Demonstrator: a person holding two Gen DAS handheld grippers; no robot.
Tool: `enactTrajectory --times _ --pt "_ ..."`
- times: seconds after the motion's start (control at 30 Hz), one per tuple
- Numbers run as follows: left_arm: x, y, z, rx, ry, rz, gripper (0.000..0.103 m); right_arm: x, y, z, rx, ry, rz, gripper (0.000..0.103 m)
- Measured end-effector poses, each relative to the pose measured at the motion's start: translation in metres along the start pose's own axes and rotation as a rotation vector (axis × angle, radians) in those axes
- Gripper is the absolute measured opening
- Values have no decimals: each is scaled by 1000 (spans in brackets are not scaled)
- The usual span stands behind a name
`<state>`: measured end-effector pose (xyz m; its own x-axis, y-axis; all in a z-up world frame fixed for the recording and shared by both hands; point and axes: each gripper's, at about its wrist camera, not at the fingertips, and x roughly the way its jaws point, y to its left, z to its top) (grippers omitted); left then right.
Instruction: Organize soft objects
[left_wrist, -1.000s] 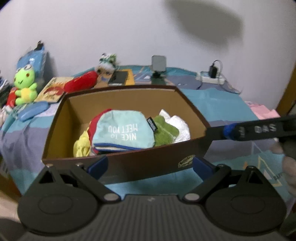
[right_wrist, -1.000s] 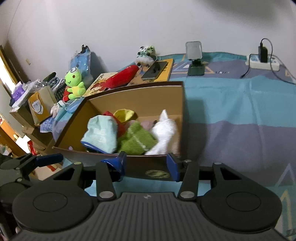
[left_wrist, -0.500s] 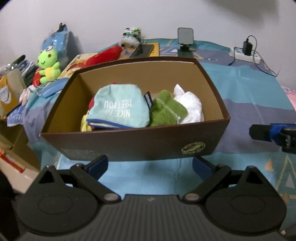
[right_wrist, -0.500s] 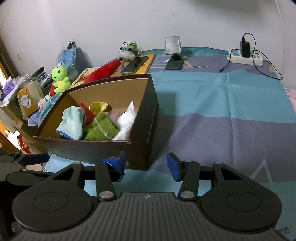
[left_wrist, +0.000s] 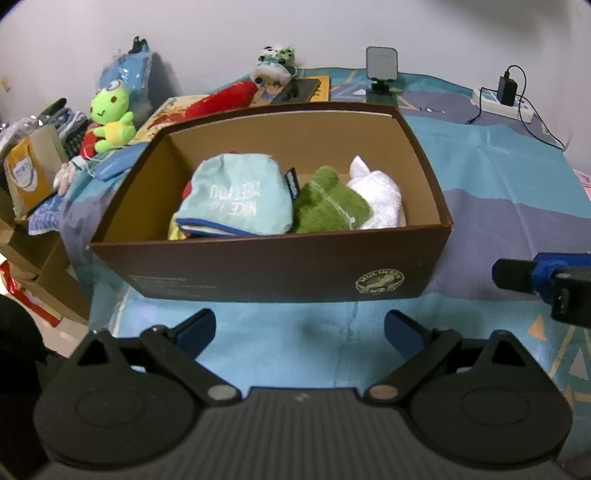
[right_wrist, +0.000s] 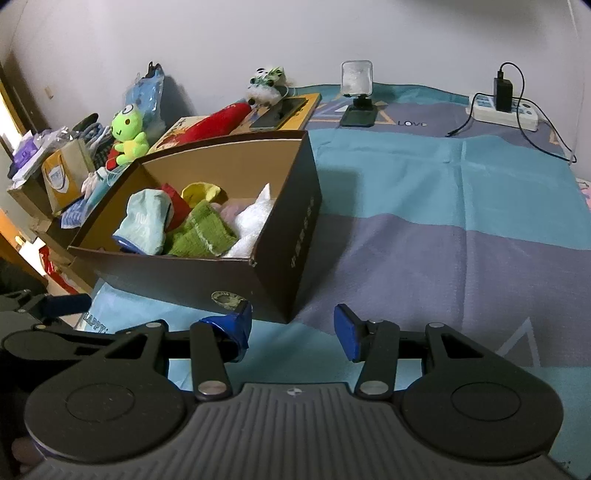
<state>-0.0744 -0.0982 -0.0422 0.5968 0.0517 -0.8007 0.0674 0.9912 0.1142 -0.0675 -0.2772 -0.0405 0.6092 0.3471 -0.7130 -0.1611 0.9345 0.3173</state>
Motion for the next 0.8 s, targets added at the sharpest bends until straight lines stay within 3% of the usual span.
enactTrajectory --times 0.63,0.8 --pt "-31 18 7 7 -93 39 97 -6 36 5 -45 -55 -20 35" --pt "-31 24 8 -8 -77 40 97 -10 47 2 -73 -58 -57 35"
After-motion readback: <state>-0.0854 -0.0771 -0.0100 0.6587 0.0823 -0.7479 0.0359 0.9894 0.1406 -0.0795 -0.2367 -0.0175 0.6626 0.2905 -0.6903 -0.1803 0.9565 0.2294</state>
